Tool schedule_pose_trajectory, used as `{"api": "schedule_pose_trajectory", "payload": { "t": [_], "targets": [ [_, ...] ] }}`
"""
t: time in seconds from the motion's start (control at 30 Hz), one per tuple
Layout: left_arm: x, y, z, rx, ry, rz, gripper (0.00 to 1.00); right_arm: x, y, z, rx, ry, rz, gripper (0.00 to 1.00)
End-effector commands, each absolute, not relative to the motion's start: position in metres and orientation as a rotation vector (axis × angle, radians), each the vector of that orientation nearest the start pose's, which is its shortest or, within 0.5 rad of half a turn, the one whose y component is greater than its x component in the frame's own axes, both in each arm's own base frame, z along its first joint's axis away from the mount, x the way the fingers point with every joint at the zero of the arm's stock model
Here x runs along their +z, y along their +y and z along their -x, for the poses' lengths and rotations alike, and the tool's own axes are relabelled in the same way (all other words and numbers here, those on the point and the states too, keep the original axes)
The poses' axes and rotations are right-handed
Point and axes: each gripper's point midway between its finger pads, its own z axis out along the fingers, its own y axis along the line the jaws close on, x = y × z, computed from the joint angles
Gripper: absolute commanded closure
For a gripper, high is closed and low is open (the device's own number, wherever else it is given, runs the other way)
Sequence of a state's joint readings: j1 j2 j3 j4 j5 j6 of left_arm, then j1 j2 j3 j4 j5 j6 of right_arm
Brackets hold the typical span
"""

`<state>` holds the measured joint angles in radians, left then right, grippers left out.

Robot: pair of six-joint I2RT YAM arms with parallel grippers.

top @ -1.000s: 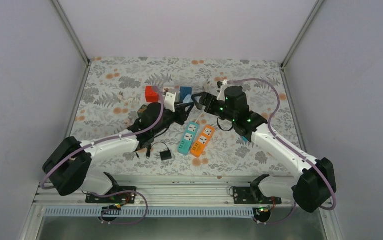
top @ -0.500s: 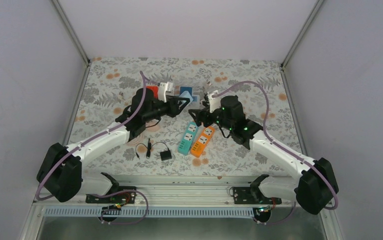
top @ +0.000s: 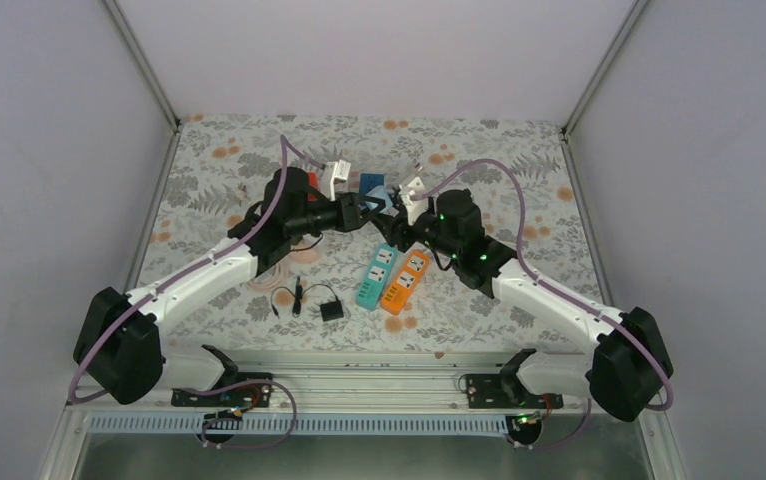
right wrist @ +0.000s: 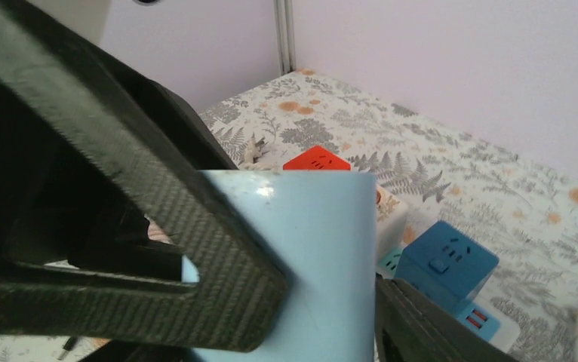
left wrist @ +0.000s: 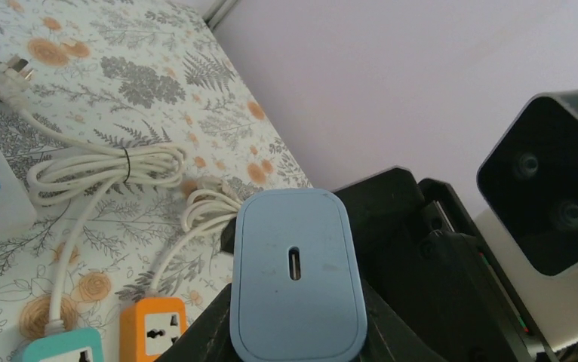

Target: Insert the plug

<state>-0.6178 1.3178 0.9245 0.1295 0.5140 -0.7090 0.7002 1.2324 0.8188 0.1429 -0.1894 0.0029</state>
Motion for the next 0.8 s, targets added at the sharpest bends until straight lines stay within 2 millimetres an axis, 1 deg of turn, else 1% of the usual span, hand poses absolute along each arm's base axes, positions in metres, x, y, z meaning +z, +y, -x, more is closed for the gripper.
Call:
{"api": "schedule_pose_trajectory", "payload": {
  "t": [0.0, 0.1, 0.23, 0.3, 0.37, 0.43, 0.5, 0.53, 0.67, 0.77],
  "targets": [
    [0.279, -0.314, -0.289, -1.392, 2.017, -0.336, 0.70, 0.279, 0.298, -0.298, 0.653, 1.619, 0.777, 0.48],
    [0.279, -0.317, -0.289, -1.402, 2.017, -0.363, 0.67, 0.280, 0.297, -0.300, 0.636, 1.613, 0.773, 0.55],
    [0.281, -0.318, -0.288, -1.397, 2.018, -0.384, 0.60, 0.277, 0.295, -0.299, 0.598, 1.608, 0.802, 0.59],
    [0.285, -0.318, -0.289, -1.382, 2.017, -0.408, 0.47, 0.274, 0.293, -0.299, 0.578, 1.610, 0.813, 0.59],
    [0.291, -0.316, -0.291, -1.355, 2.002, -0.434, 0.38, 0.272, 0.290, -0.299, 0.560, 1.611, 0.814, 0.59],
    [0.293, -0.315, -0.294, -1.329, 1.993, -0.457, 0.35, 0.270, 0.291, -0.298, 0.560, 1.609, 0.826, 0.59],
    [0.292, -0.314, -0.297, -1.308, 2.005, -0.479, 0.36, 0.270, 0.292, -0.298, 0.566, 1.607, 0.830, 0.59],
    [0.290, -0.315, -0.298, -1.300, 2.018, -0.487, 0.39, 0.270, 0.292, -0.298, 0.565, 1.607, 0.826, 0.59],
    [0.285, -0.310, -0.304, -1.271, 2.047, -0.486, 0.55, 0.270, 0.293, -0.295, 0.574, 1.600, 0.844, 0.59],
    [0.284, -0.313, -0.303, -1.297, 2.037, -0.507, 0.67, 0.269, 0.294, -0.294, 0.587, 1.610, 0.844, 0.56]
  ]
}}
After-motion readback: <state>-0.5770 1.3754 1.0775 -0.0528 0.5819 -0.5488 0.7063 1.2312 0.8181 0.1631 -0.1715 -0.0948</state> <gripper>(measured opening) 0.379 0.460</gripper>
